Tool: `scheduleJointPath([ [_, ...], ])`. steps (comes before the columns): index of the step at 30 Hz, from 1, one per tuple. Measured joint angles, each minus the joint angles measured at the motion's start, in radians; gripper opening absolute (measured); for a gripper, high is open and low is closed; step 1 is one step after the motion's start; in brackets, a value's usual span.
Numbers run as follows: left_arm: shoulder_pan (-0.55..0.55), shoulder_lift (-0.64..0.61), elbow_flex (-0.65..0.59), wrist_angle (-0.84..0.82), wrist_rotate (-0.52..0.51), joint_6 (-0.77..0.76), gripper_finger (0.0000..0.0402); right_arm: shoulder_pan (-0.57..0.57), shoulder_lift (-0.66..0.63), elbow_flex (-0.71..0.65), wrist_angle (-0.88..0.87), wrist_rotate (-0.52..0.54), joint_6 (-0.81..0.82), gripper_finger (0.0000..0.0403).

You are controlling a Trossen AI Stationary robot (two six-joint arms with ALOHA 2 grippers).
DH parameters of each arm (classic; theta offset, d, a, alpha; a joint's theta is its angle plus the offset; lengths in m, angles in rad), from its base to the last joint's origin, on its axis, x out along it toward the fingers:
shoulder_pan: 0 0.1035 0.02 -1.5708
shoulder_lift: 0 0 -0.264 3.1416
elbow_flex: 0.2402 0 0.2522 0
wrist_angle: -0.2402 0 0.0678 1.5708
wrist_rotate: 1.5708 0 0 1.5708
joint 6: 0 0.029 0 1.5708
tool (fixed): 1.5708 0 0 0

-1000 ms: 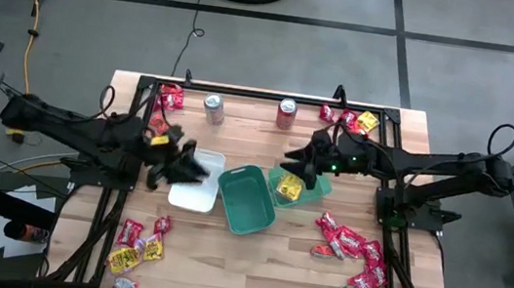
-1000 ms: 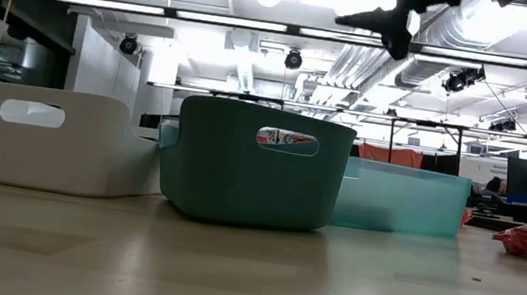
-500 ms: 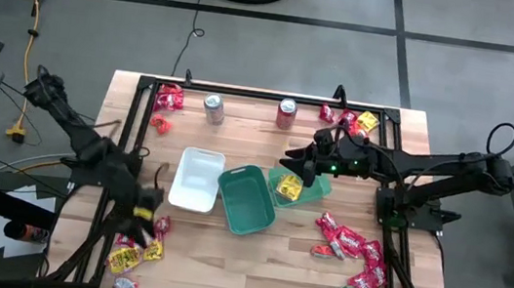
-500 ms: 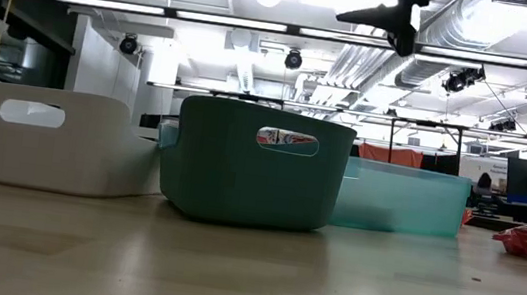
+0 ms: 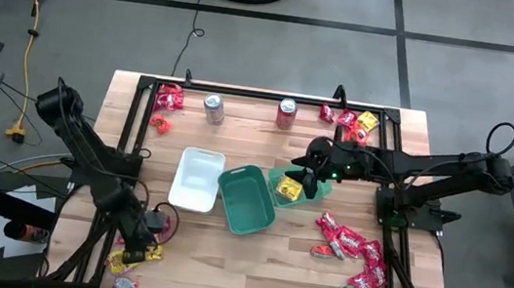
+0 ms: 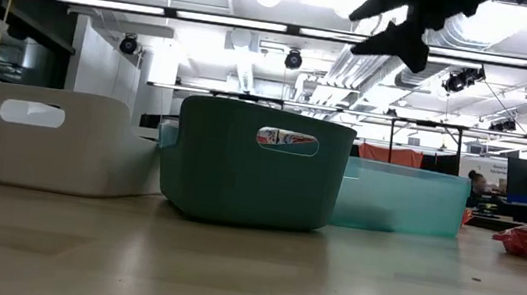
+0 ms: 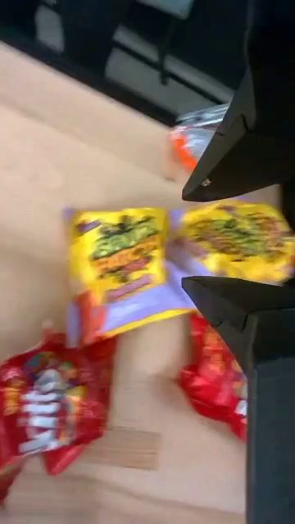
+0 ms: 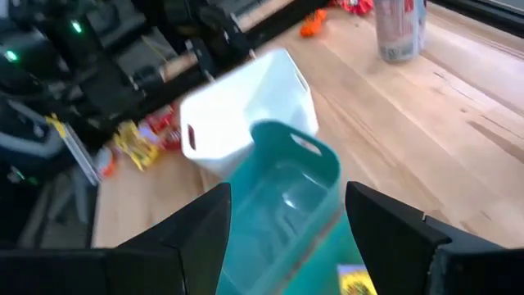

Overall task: Sort candy
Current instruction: Put the yellow candy into the green transparent bin

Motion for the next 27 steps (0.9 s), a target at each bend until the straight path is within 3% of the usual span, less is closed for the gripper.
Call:
scheduleJointPath([
  [6, 0.004, 0.033, 0.0, 0.088, -0.089, -0.004, 0.0145, 0.0, 0.0, 0.0, -0.098, 0.0, -0.004, 0.0236],
  [13, -0.003, 0.056, 0.0, -0.001, -0.096, 0.007, 0.0145, 0.0, 0.0, 0.0, -0.124, -0.001, -0.004, 0.0236],
  [27, -0.037, 0.203, 0.0, 0.052, -0.114, 0.069, 0.0145, 0.0, 0.0, 0.0, -0.126, -0.001, -0.004, 0.0236],
])
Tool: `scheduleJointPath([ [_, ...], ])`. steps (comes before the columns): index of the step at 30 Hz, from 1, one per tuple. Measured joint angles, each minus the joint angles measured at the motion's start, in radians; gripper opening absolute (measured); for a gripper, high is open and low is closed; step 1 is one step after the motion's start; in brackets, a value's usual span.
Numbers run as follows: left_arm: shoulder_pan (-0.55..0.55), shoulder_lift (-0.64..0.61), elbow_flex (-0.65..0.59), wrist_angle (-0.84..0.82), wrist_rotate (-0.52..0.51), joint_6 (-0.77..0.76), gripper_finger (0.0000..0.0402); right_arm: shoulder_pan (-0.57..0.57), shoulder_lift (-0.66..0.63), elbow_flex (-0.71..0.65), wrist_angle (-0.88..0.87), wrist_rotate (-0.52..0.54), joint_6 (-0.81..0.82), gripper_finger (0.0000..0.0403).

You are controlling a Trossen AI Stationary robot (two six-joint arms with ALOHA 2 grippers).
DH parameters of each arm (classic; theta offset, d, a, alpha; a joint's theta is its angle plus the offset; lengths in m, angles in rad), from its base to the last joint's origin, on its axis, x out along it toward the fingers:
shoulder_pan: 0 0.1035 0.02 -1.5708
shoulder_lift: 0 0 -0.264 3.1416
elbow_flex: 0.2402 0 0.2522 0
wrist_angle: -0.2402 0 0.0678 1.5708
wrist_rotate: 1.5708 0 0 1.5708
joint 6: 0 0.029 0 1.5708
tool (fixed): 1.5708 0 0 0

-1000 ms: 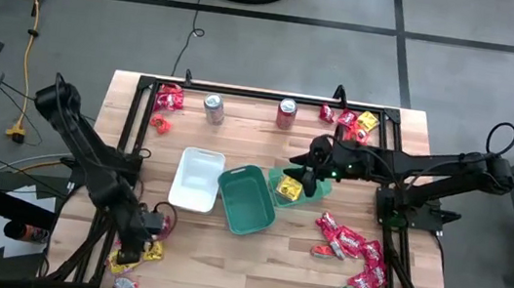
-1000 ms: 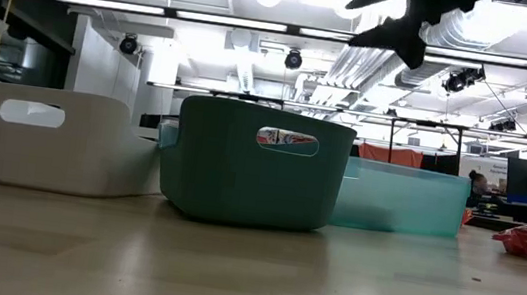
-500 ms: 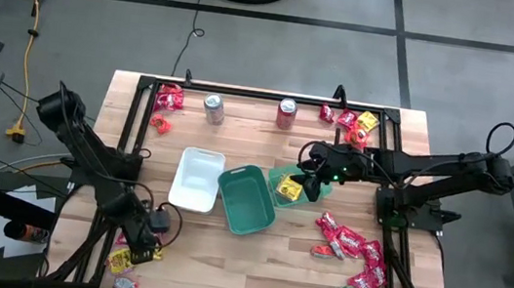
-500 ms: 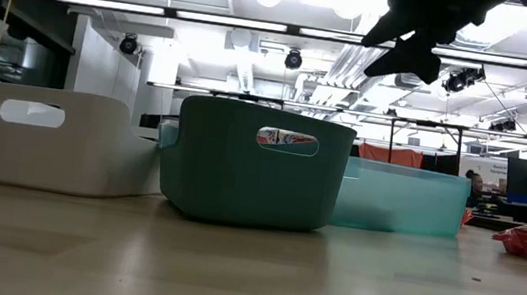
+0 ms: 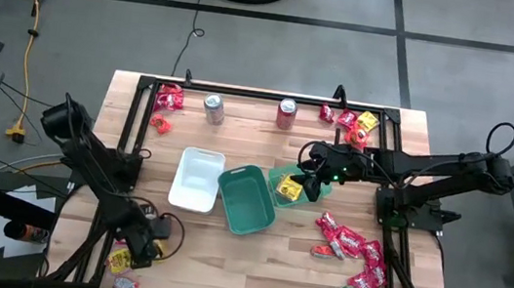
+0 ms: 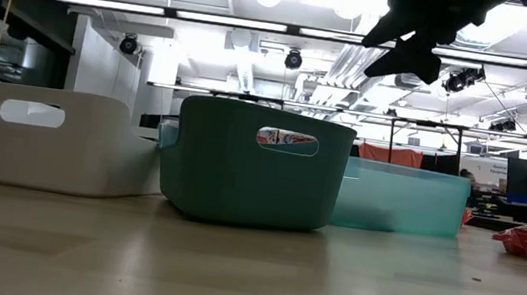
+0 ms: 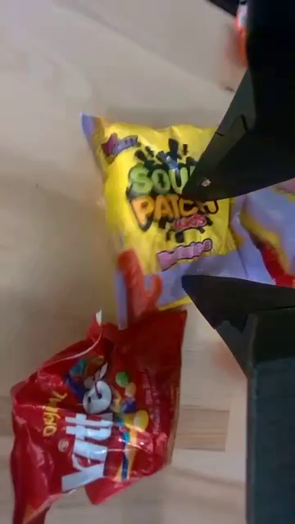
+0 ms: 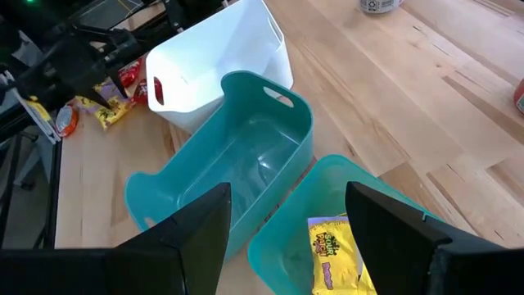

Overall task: Sort candy
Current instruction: Put the yellow candy into the green transparent bin

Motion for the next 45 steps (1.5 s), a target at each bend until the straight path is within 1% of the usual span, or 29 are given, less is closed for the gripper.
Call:
scheduleJointPath([
  [3, 0.0, 0.016, 0.002, 0.009, 0.0, 0.0, 0.0139, 0.0, 0.0, 0.0, 0.0, 0.0, 0.0, 0.0236],
  [5, 0.0, 0.017, 0.002, 0.011, 0.0, 0.001, 0.0117, 0.0, 0.0, 0.0, 0.0, 0.0, 0.0, 0.0236],
  [6, 0.0, 0.012, 0.001, 0.013, 0.0, 0.006, 0.0098, 0.0, 0.0, 0.0, 0.0, 0.0, 0.0, 0.0236],
  [8, 0.002, -0.008, -0.001, 0.019, 0.0, 0.007, 0.0043, 0.0, 0.0, 0.0, 0.0, 0.0, 0.0, 0.0236],
  [9, 0.002, -0.026, -0.001, 0.025, 0.001, 0.003, 0.0023, 0.0, 0.0, 0.0, 0.0, 0.0, 0.0, 0.0236],
  [10, 0.002, -0.047, -0.001, 0.029, 0.002, -0.004, 0.0013, 0.0, 0.0, 0.0, 0.0, 0.0, 0.0, 0.0236],
  [14, 0.002, -0.187, -0.003, 0.067, 0.016, 0.009, 0.0004, 0.0, 0.0, 0.0, 0.002, 0.0, 0.0, 0.0236],
  [16, 0.004, -0.275, -0.003, 0.091, -0.007, 0.019, 0.0002, 0.0, 0.0, 0.0, 0.014, 0.0, 0.0, 0.0236],
  [18, 0.02, -0.37, -0.002, 0.119, -0.077, 0.04, 0.0001, 0.0, 0.0, 0.0, 0.039, 0.0, 0.0, 0.0236],
  [19, 0.036, -0.415, -0.002, 0.126, -0.132, 0.051, 0.0001, 0.0, 0.0, -0.001, 0.057, 0.0, 0.004, 0.0236],
  [22, 0.107, -0.529, -0.001, 0.154, -0.353, 0.122, 0.0001, 0.0, 0.0, -0.001, 0.135, -0.002, 0.038, 0.0236],
  [24, 0.171, -0.585, -0.001, 0.196, -0.498, 0.222, 0.0, 0.0, 0.0, -0.001, 0.201, -0.023, 0.066, 0.0236],
  [25, 0.209, -0.603, -0.001, 0.222, -0.553, 0.286, 0.0, 0.0, 0.0, -0.001, 0.238, -0.036, 0.07, 0.0236],
  [26, 0.252, -0.614, -0.001, 0.254, -0.592, 0.356, 0.0, 0.0, 0.0, -0.001, 0.276, -0.053, 0.07, 0.0236],
  [27, 0.3, -0.62, -0.001, 0.289, -0.608, 0.432, 0.0, 0.001, 0.0, -0.001, 0.314, -0.067, 0.07, 0.0236],
  [29, 0.401, -0.621, -0.001, 0.36, -0.594, 0.569, 0.0, 0.008, 0.0, -0.001, 0.387, -0.081, 0.068, 0.0236],
  [32, 0.541, -0.595, -0.001, 0.443, -0.508, 0.721, 0.0, 0.027, 0.0, -0.001, 0.46, -0.085, 0.049, 0.0236],
  [34, 0.612, -0.568, -0.001, 0.477, -0.456, 0.801, 0.0, 0.041, 0.0, -0.001, 0.474, -0.085, 0.029, 0.0236],
  [37, 0.697, -0.514, -0.001, 0.535, -0.4, 0.86, 0.0, 0.059, 0.0, -0.001, 0.479, -0.082, 0.019, 0.0236],
  [39, 0.742, -0.462, -0.001, 0.612, -0.363, 0.883, 0.0, 0.067, 0.0, -0.001, 0.496, -0.077, 0.026, 0.0236],
  [43, 0.797, -0.305, -0.001, 0.883, -0.245, 0.945, 0.0, 0.072, 0.0, -0.001, 0.601, -0.077, 0.026, 0.0236],
  [45, 0.815, -0.22, -0.001, 1.007, -0.224, 0.96, 0.0, 0.072, 0.0, -0.001, 0.644, -0.077, 0.009, 0.0236],
])
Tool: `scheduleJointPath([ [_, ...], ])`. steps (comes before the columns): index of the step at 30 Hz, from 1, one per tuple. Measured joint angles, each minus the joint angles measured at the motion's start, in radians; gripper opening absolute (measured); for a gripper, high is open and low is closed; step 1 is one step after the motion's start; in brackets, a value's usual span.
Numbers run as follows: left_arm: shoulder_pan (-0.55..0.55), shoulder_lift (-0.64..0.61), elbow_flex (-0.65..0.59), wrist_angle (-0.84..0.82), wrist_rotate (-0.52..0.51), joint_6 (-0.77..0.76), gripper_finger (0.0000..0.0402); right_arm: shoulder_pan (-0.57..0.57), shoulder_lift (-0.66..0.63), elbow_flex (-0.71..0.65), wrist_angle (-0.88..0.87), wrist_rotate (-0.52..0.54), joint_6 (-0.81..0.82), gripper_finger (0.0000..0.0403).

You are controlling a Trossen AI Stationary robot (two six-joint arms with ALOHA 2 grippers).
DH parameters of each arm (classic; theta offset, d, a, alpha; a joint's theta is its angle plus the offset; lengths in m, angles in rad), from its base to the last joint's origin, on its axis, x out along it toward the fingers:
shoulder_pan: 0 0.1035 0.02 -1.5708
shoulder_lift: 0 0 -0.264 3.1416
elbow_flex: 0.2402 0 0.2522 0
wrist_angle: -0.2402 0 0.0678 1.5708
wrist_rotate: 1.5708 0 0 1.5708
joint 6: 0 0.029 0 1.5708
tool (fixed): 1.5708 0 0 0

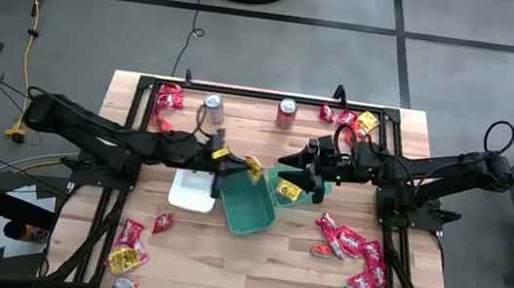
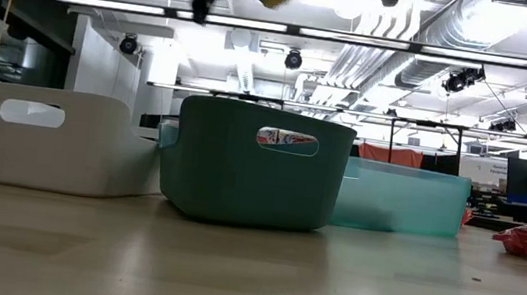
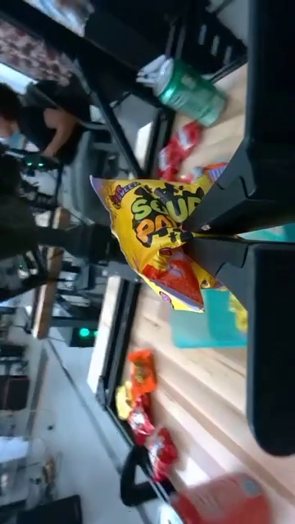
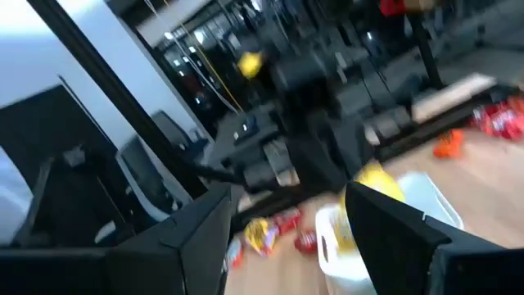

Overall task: Sort candy
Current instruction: Put the yellow candy into the green transparent bin

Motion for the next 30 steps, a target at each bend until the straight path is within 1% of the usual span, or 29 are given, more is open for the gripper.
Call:
scheduleJointPath([
  [3, 0.029, 0.126, 0.006, 0.147, 0.0, -0.014, 0.0, 0.0, 0.0, 0.0, 0.054, 0.0, -0.038, 0.0236],
  [5, 0.044, 0.208, 0.042, 0.174, 0.0, -0.031, 0.0, -0.003, 0.0, 0.0, 0.071, 0.005, -0.055, 0.0236],
  [7, 0.055, 0.279, 0.091, 0.186, 0.013, -0.031, 0.0, -0.005, 0.0, 0.0, 0.072, 0.032, -0.06, 0.0236],
  [11, 0.069, 0.419, 0.207, 0.187, 0.1, 0.051, 0.0, -0.005, 0.0, 0.0, 0.072, 0.079, -0.062, 0.0236],
  [14, 0.07, 0.503, 0.287, 0.148, 0.102, 0.074, 0.0001, -0.005, 0.0, 0.0, 0.072, 0.085, -0.062, 0.0236],
  [16, 0.07, 0.538, 0.336, 0.069, 0.098, 0.068, 0.0008, -0.005, 0.0, 0.0, 0.072, 0.085, -0.062, 0.0236],
  [18, 0.07, 0.564, 0.377, -0.018, 0.098, 0.069, 0.0022, -0.005, 0.0, 0.0, 0.072, 0.085, -0.062, 0.0236],
  [21, 0.07, 0.574, 0.404, -0.114, 0.098, 0.069, 0.0057, -0.005, 0.0, 0.0, 0.072, 0.085, -0.062, 0.0236],
  [25, 0.07, 0.552, 0.409, -0.157, 0.094, 0.059, 0.0117, -0.005, 0.0, 0.0, 0.073, 0.085, -0.062, 0.0236],
  [30, 0.07, 0.517, 0.409, -0.149, 0.094, 0.009, 0.0181, -0.005, 0.0, 0.0, 0.074, 0.085, -0.097, 0.0236],
])
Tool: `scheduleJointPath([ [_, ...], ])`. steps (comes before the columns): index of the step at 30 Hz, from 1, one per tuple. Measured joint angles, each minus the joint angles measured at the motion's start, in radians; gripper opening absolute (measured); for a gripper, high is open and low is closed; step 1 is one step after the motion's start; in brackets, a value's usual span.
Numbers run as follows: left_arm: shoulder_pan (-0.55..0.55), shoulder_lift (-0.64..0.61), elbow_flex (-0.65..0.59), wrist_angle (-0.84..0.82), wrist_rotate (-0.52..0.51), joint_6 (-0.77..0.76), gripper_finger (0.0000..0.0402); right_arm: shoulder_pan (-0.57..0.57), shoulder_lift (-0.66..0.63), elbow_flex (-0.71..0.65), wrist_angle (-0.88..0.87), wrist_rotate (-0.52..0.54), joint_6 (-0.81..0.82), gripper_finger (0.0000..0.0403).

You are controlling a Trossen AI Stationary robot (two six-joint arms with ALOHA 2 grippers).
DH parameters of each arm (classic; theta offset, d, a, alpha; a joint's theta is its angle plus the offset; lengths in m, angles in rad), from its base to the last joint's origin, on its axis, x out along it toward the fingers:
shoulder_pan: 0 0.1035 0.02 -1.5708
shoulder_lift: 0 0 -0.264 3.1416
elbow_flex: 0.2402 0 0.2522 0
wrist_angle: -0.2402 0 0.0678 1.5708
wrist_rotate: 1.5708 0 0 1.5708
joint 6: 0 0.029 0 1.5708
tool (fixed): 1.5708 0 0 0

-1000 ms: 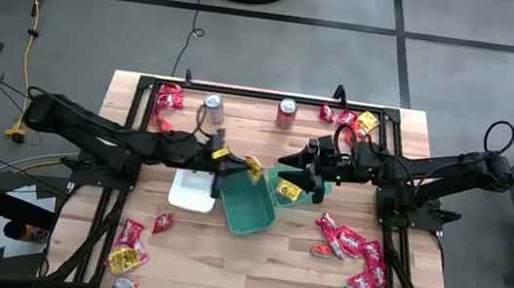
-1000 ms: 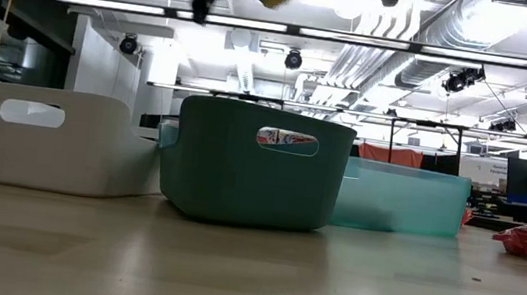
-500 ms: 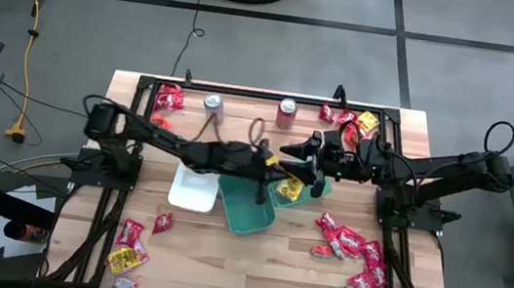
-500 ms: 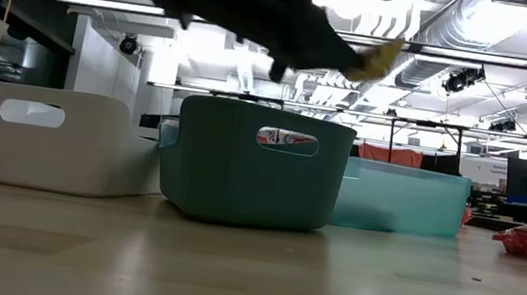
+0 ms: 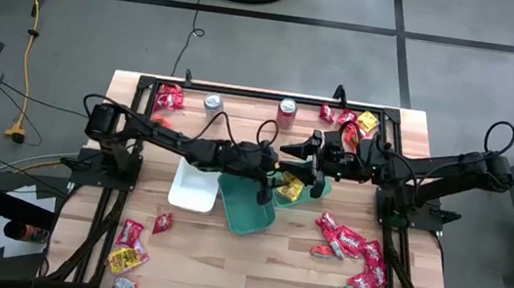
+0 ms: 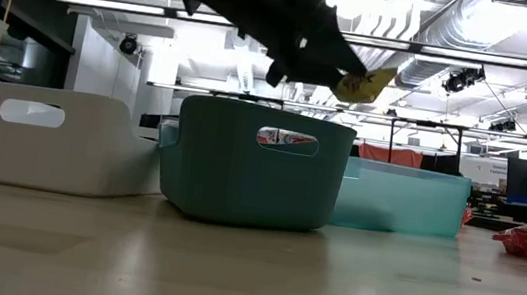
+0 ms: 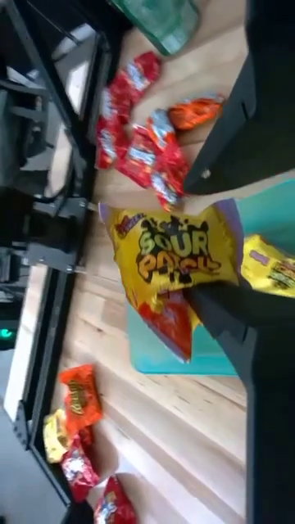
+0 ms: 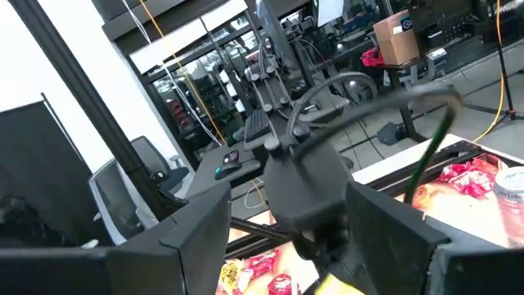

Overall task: Sort candy
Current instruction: Put the yellow candy into the green transparent bin

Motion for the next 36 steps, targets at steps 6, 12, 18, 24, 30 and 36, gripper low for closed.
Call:
scheduleJointPath([
  [6, -0.007, -0.006, 0.0, -0.033, 0.008, -0.01, 0.0218, 0.0, 0.0, 0.0, 0.0, 0.0, -0.006, 0.0236],
  [12, -0.017, 0.003, -0.002, -0.074, 0.003, 0.053, 0.0223, 0.0, -0.001, 0.002, -0.164, 0.0, 0.053, 0.0236],
  [18, -0.021, 0.003, -0.002, -0.049, -0.005, 0.094, 0.0223, 0.004, 0.0, 0.001, -0.532, 0.093, 0.186, 0.0236],
  [24, -0.021, 0.003, -0.002, -0.048, -0.006, 0.131, 0.0223, 0.007, 0.026, 0.001, -0.657, 0.193, 0.208, 0.0236],
  [30, -0.021, 0.003, -0.002, -0.024, -0.006, 0.173, 0.0223, 0.007, 0.128, 0.001, -0.668, 0.194, 0.231, 0.0236],
  [36, -0.021, 0.003, -0.002, -0.036, -0.006, 0.192, 0.0223, 0.008, 0.159, 0.001, -0.758, 0.195, 0.255, 0.0236],
])
